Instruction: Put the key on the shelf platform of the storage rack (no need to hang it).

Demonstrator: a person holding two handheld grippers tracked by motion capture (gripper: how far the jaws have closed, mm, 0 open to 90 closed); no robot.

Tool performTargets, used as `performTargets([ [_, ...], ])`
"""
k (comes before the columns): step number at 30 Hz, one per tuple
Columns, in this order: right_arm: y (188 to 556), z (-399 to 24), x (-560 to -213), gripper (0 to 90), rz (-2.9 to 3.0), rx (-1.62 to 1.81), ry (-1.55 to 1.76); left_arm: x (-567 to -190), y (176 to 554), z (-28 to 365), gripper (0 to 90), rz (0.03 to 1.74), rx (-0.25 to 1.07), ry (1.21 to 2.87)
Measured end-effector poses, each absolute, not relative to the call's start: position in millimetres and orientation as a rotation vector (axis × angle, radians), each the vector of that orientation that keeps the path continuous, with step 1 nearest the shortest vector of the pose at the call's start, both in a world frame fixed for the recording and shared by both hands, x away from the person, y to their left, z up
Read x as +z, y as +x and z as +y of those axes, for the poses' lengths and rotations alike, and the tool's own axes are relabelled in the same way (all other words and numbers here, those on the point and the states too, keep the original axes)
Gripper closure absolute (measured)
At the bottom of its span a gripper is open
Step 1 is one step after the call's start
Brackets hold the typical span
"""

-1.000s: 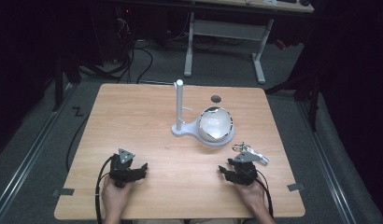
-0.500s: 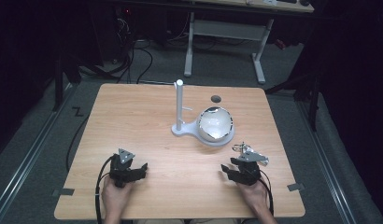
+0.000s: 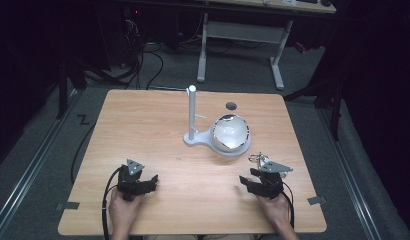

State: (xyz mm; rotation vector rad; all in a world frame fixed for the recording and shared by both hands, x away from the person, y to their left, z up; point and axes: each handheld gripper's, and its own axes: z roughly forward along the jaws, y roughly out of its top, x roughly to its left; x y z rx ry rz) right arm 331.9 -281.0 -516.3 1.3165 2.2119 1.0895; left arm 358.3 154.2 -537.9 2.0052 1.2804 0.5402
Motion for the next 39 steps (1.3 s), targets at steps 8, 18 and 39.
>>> performTargets([
  [8,330.7,-290.3,-513.1,42.7,2.192,1.116,1.335,-537.9,358.3,154.2,19.4,1.280,0.540,2.005],
  [18,326.4,-307.1,-509.7,42.4,2.179,1.149,1.361,-537.9,358.3,154.2,19.4,1.280,0.540,2.005],
  [39,322.1,-348.7,-497.7,51.9,2.036,1.036,1.467,-537.9,358.3,154.2,19.4,1.281,0.540,2.005],
])
